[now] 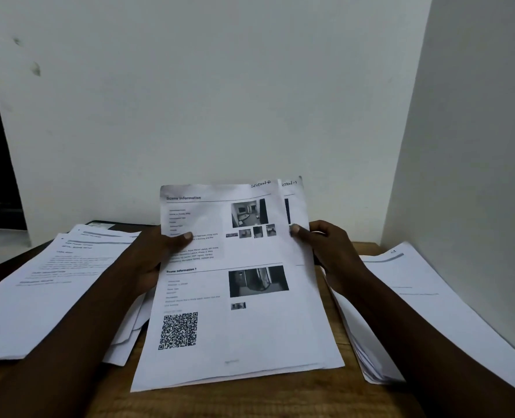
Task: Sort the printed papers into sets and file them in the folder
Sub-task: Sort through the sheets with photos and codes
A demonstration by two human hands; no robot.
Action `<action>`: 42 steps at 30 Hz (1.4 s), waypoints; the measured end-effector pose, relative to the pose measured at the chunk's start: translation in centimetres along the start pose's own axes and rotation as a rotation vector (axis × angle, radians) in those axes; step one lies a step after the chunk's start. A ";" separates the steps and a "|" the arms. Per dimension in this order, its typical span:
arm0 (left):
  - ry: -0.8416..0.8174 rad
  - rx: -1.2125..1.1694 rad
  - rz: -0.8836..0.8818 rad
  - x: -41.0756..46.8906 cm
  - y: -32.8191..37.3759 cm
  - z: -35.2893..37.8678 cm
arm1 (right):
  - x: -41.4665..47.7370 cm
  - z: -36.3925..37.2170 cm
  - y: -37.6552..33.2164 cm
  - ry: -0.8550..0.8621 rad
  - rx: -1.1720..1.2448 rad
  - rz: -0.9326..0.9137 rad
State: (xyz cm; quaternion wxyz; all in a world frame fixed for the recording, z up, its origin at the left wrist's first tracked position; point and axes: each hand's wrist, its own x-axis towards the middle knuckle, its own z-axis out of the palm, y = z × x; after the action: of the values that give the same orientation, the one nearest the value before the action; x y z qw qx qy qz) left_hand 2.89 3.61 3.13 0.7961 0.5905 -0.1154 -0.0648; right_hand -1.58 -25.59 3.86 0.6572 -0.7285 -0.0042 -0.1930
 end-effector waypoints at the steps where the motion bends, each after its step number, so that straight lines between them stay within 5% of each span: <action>1: 0.005 -0.009 0.008 0.0 0.0 0.0 | 0.2 0.1 0.2 0.002 0.001 0.008; 5: 0.010 -0.031 0.022 0.1 0.0 -0.1 | 0.1 0.1 0.4 0.085 -0.022 -0.065; 11: -0.015 -0.024 0.026 0.2 -0.2 -0.1 | -0.6 0.6 -0.4 0.131 -0.217 -0.415; 16: -0.076 -0.004 0.000 -0.1 -0.1 0.0 | 0.2 0.9 0.6 -0.020 -0.214 -0.174; 25: -0.061 -0.015 -0.012 -0.1 0.0 0.1 | 0.2 0.4 0.8 0.015 0.031 -0.017; 38: -0.052 -0.013 0.011 -0.4 0.0 0.4 | 0.5 0.5 1.1 0.099 -0.054 -0.174; 42: -0.049 -0.012 0.018 -0.3 -0.2 0.3 | -0.3 0.9 0.6 0.186 -0.148 -0.370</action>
State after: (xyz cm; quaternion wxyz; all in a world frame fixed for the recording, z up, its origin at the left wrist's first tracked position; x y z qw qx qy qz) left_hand 2.49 3.36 3.03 0.7971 0.5828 -0.1400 -0.0728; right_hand -1.50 -24.67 3.15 0.5529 -0.7405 -0.0629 -0.3767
